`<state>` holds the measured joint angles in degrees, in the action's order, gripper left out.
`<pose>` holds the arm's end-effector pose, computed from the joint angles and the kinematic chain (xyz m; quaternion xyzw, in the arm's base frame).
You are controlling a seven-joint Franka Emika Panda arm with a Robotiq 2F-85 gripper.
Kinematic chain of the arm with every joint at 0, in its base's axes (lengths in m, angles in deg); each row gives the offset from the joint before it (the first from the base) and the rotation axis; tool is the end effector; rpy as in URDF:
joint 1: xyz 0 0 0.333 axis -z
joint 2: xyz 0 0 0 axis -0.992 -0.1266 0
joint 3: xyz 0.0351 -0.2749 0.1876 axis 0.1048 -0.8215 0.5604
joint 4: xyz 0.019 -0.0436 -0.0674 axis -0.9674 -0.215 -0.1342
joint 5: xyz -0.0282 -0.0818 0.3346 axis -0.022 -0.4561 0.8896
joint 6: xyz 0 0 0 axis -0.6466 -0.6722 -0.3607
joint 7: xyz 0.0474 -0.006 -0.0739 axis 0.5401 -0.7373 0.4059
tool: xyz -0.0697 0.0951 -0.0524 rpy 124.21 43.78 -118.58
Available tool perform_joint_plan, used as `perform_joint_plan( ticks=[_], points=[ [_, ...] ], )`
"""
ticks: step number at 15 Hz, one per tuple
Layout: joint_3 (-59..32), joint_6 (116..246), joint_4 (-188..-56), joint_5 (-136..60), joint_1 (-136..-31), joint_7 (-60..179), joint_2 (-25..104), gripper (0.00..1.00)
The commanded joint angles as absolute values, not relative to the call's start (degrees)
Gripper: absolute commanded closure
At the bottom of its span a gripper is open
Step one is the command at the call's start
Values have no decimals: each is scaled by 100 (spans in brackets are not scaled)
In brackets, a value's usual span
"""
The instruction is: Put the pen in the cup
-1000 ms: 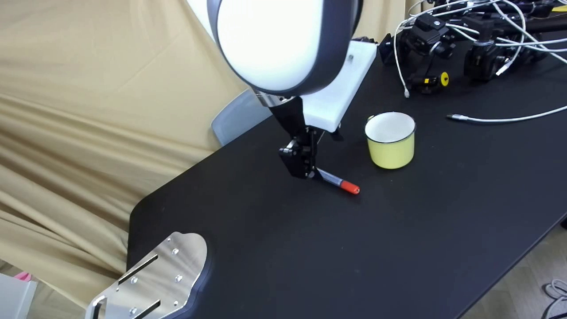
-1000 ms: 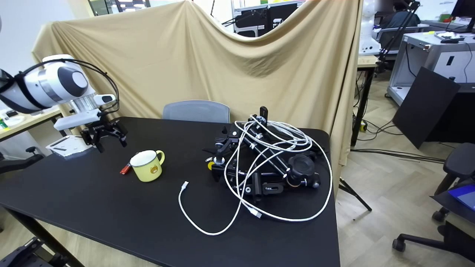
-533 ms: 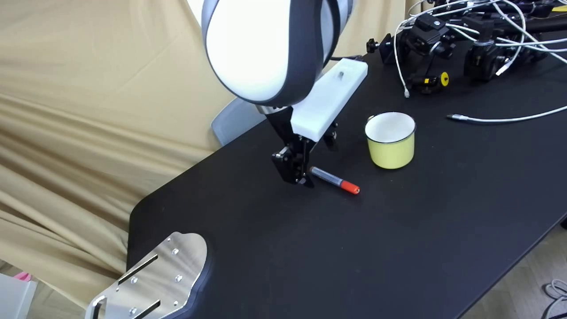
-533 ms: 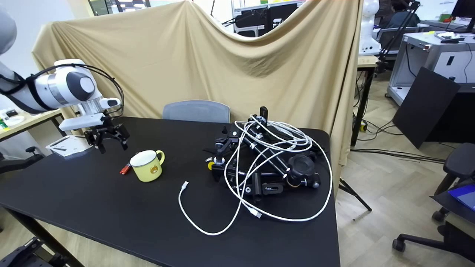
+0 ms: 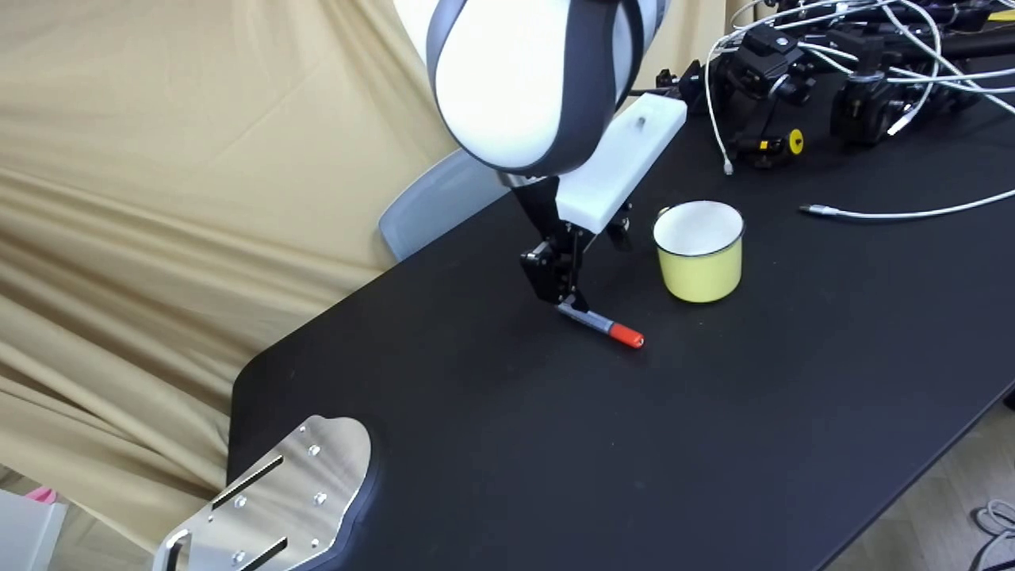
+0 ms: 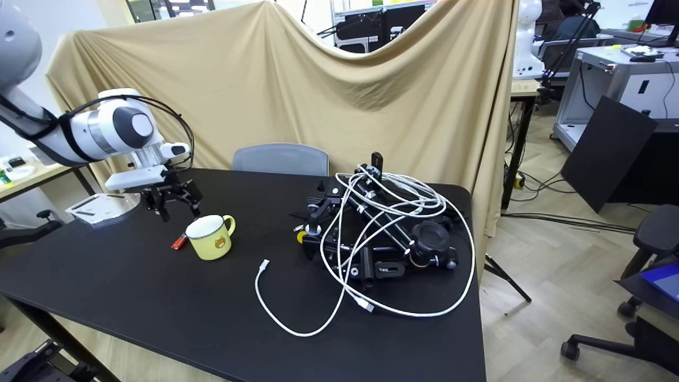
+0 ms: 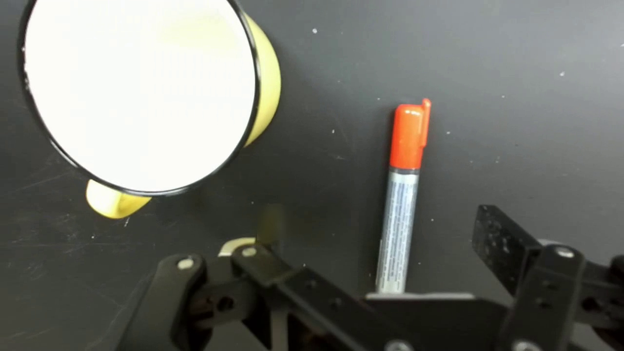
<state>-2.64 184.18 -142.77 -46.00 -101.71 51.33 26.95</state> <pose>0.5278 0.2456 0.2367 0.9826 0.1786 -0.0258 0.0441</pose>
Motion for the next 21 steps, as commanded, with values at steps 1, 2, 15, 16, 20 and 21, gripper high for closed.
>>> perform_joint_plan(
  ticks=[1,2,15,16,20,21],
  points=[
    [-339,18393,-14200,-4592,-10219,4977,2569,0],
    [-340,18393,-14181,-4592,-10233,4978,2529,0],
    [-221,18294,-13752,-4391,-10331,5122,1950,40],
    [-224,18284,-13714,-4386,-10329,5126,1909,49],
    [-228,18272,-13603,-4341,-10327,5141,1787,75],
    [-233,18268,-13576,-4334,-10332,5138,1765,81]
  ],
)
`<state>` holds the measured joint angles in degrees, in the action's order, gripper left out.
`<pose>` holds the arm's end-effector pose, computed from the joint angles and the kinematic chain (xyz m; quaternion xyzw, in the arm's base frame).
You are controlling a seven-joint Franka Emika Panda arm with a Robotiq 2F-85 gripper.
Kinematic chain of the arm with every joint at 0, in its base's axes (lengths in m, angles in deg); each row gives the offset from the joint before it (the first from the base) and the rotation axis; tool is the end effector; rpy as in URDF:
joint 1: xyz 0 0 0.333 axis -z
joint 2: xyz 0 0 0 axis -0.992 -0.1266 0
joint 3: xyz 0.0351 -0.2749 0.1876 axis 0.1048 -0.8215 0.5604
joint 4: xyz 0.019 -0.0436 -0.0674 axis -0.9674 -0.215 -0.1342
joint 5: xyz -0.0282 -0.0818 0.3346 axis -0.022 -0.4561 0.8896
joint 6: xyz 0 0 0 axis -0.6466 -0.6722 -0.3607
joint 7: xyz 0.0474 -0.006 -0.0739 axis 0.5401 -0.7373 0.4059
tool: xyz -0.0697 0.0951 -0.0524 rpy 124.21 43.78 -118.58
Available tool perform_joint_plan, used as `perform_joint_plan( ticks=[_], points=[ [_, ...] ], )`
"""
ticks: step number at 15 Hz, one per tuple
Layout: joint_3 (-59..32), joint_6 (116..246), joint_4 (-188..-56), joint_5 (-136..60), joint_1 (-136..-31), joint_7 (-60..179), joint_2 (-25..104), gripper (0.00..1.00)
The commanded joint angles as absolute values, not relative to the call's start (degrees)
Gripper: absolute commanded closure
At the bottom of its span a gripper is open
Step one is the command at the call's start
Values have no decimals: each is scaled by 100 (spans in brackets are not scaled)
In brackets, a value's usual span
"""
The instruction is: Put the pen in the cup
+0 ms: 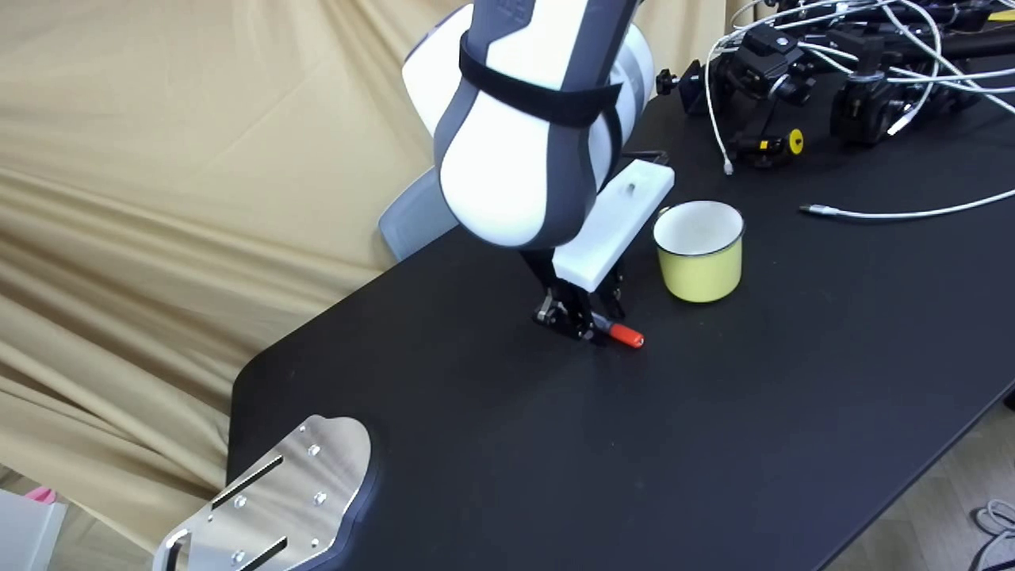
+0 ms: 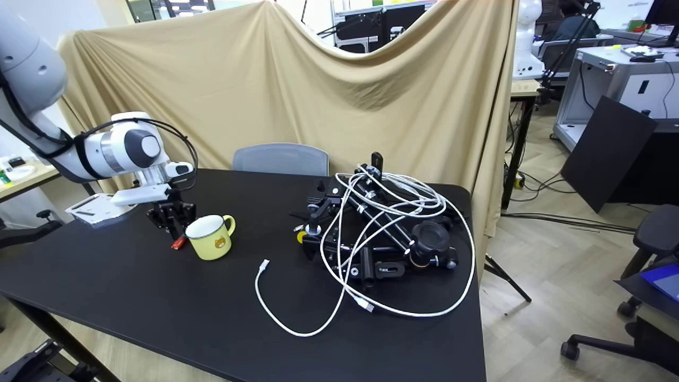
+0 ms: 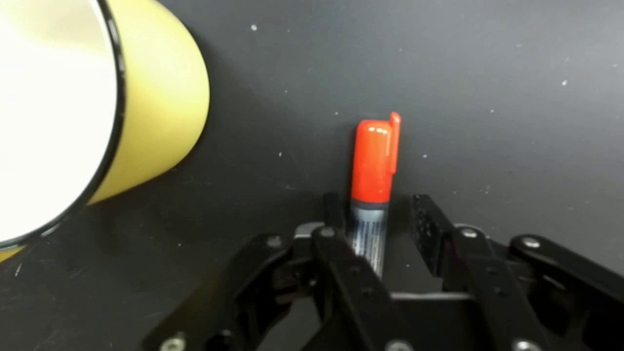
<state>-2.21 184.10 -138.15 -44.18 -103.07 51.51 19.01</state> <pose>0.5303 0.2675 0.1829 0.9810 0.1813 -0.0596 0.0341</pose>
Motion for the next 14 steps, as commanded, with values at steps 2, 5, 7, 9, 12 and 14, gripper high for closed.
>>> perform_joint_plan(
  ticks=[2,5,7,9,12,14],
  points=[
    [-234,18264,-13539,-4331,-10337,5142,1737,95],
    [-222,18268,-13611,-4343,-10358,5130,1856,95],
    [-224,18228,-13728,-4378,-10400,5094,2049,95],
    [-213,18117,-13813,-4390,-10432,5083,2251,95],
    [-92,17565,-13892,-4293,-10383,5184,2626,95],
    [-29,17036,-13955,-4252,-10340,5224,2959,95]
  ],
)
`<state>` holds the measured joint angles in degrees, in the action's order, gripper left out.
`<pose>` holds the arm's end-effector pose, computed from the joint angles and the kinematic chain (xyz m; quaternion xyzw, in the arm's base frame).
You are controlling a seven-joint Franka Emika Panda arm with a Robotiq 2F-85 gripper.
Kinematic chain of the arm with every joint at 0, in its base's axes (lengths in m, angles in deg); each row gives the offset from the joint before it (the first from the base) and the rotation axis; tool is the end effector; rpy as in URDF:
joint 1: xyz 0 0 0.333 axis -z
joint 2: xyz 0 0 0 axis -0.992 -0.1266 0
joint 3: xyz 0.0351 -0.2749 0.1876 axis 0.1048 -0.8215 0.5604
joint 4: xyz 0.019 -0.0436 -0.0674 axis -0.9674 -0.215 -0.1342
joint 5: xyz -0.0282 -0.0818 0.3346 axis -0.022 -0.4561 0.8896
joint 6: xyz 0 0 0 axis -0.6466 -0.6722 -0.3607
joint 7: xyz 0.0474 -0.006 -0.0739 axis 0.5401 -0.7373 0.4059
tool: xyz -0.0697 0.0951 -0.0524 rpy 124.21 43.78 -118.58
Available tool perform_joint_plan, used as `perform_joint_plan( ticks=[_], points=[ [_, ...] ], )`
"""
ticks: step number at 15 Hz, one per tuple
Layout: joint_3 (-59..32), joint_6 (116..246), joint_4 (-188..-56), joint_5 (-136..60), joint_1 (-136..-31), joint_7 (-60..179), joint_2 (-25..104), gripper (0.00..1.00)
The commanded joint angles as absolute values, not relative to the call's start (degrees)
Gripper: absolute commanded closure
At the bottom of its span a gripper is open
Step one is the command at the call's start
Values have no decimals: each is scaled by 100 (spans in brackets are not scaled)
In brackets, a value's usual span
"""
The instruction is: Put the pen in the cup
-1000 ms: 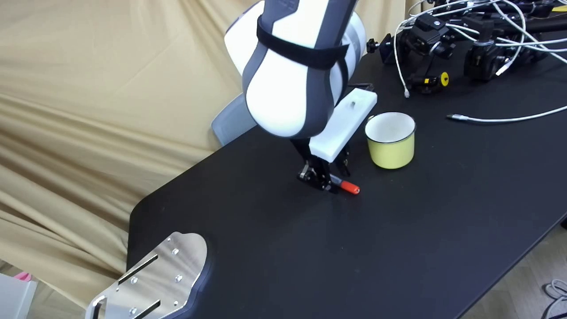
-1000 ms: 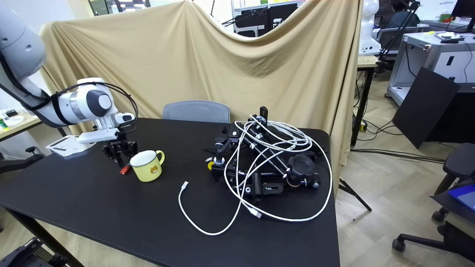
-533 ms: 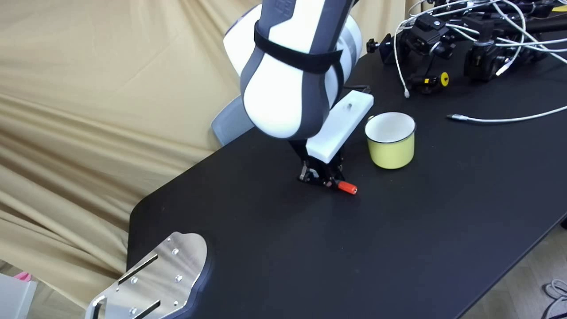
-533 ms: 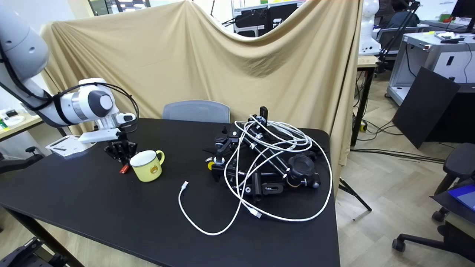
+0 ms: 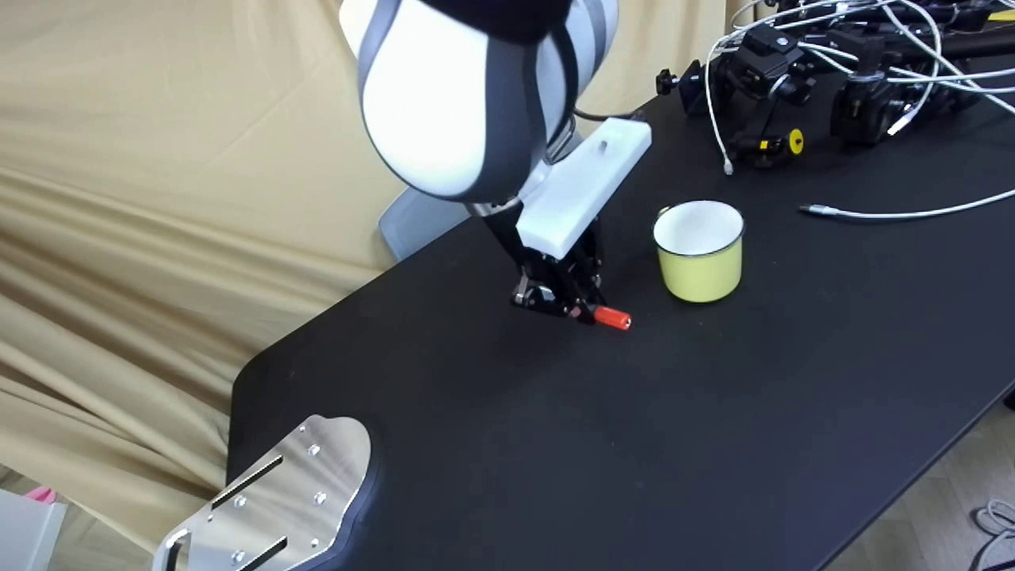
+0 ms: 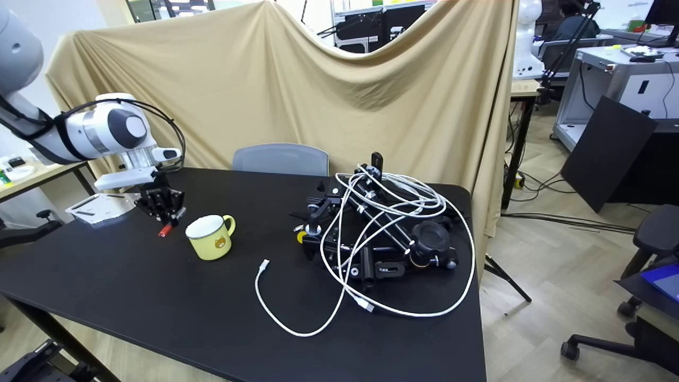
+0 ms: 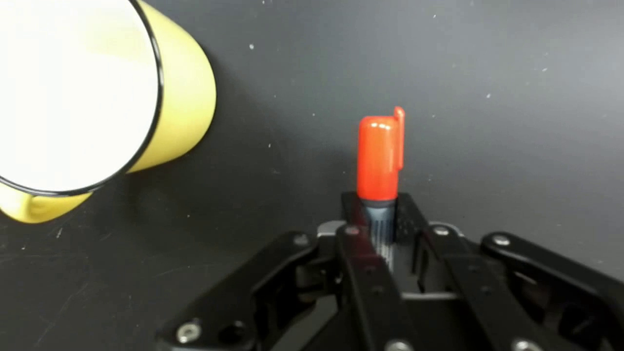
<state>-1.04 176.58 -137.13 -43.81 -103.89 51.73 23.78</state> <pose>0.5216 0.2812 0.2299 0.9775 0.1937 -0.0716 0.0435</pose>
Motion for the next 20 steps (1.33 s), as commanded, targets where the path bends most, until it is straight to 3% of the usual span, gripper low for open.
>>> perform_joint_plan(
  ticks=[1,10,20],
  points=[
    [-9,16791,-13979,-4231,-10319,5220,3113,95],
    [-82,14650,-14178,-3829,-9693,5651,4273,95],
    [-224,13925,-13831,-4022,-9107,6941,3618,95]
  ],
)
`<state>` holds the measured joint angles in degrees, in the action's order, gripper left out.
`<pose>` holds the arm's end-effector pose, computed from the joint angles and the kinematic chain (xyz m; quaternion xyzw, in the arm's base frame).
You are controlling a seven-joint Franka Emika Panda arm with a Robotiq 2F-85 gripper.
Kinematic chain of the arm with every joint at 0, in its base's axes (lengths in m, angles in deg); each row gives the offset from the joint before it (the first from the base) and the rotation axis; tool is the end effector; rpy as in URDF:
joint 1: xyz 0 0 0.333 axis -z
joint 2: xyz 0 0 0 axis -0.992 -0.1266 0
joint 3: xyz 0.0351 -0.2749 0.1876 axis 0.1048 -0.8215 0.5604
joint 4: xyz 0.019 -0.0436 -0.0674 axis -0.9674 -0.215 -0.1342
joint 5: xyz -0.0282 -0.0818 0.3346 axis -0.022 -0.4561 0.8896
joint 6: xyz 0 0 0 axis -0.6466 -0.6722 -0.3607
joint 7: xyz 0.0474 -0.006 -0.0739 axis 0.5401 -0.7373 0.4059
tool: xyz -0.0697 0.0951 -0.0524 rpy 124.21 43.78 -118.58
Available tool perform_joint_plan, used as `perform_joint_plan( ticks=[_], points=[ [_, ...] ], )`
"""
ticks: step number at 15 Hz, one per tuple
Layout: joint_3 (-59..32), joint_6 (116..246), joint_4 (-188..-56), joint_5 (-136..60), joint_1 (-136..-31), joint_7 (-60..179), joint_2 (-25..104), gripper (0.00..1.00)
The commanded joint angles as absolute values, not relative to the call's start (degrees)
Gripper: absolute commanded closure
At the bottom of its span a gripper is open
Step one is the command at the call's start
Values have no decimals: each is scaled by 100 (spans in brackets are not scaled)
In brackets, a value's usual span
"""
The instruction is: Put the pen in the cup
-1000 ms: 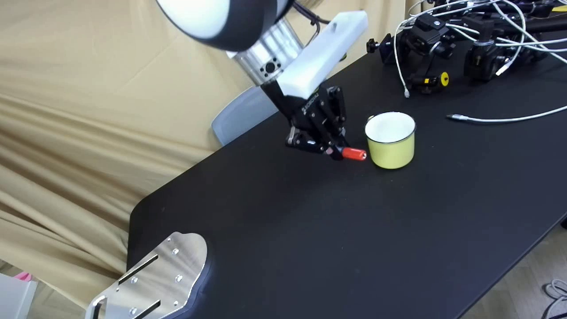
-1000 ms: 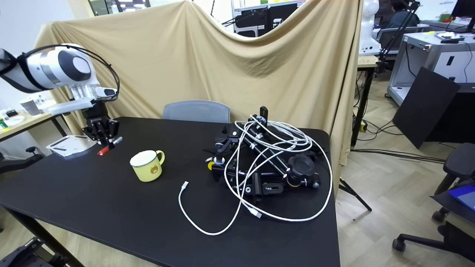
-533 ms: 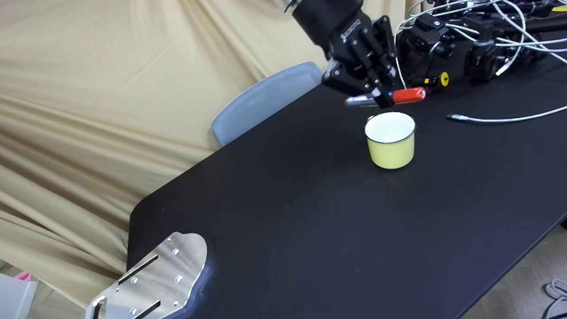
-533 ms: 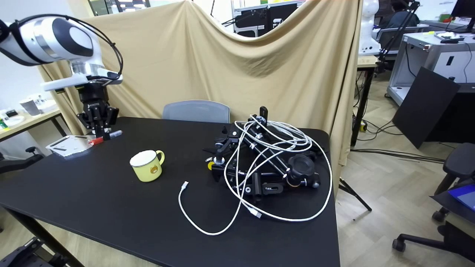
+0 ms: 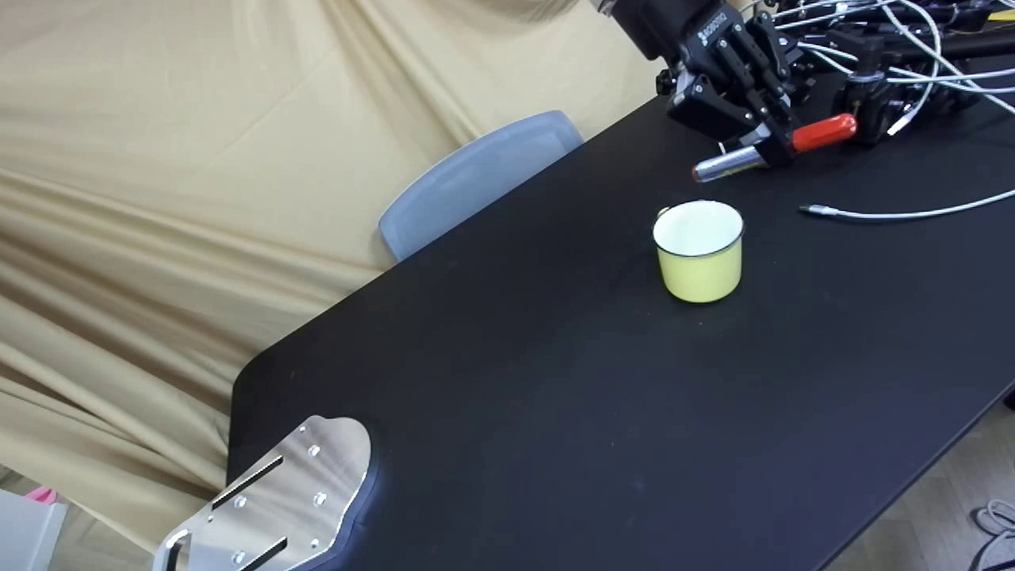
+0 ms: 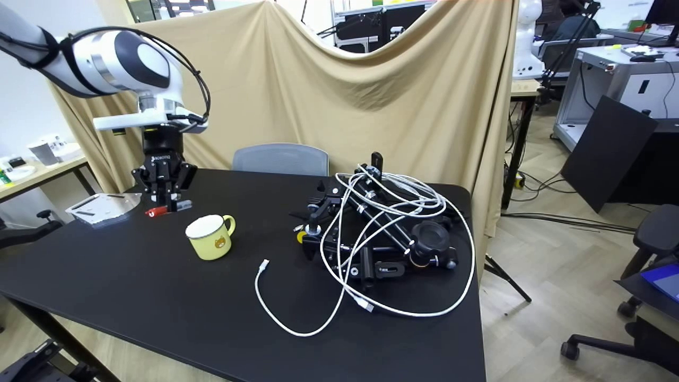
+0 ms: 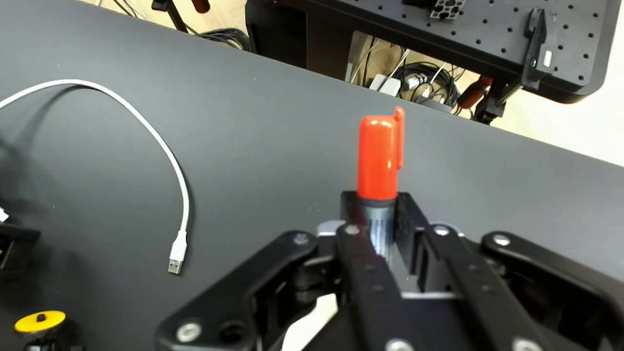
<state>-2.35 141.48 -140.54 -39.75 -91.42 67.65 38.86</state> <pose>0.4795 0.1215 0.3311 0.9414 0.1776 -0.2823 0.0501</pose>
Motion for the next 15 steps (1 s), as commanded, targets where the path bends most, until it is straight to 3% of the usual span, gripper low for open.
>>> perform_joint_plan(
  ticks=[1,15],
  points=[
    [-223,13913,-13780,-4040,-9118,6912,3511,95],
    [-220,13630,-12702,-3909,-9142,6944,2349,95]
  ],
)
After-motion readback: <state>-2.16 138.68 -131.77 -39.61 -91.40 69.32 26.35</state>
